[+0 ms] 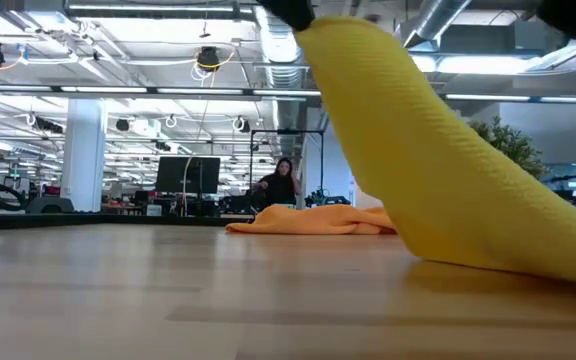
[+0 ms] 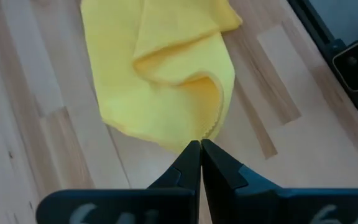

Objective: Fold microfiber towels
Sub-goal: Fold the yellow microfiber towel

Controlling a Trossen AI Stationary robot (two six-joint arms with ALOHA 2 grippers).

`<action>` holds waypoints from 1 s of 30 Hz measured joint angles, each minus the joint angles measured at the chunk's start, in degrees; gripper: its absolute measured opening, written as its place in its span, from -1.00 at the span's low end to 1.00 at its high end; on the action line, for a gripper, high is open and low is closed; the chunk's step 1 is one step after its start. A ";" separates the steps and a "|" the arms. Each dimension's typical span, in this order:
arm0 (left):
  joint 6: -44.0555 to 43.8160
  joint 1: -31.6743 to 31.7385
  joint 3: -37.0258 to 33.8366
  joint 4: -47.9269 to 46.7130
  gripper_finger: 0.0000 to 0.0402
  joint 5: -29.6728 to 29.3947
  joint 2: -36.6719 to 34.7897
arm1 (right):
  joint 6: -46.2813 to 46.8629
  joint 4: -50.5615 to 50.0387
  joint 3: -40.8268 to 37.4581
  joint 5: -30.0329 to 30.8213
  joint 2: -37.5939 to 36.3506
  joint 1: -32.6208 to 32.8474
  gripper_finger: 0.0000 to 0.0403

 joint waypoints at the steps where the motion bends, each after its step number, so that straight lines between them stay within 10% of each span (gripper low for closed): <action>1: -0.36 0.00 0.00 -0.70 -1.00 -0.01 0.00 | -0.50 1.22 0.00 -0.18 0.64 -0.13 0.12; 30: -0.59 -0.17 -0.22 -1.71 -1.00 -0.07 -0.02 | -5.35 11.67 0.04 -6.03 9.71 -3.12 0.11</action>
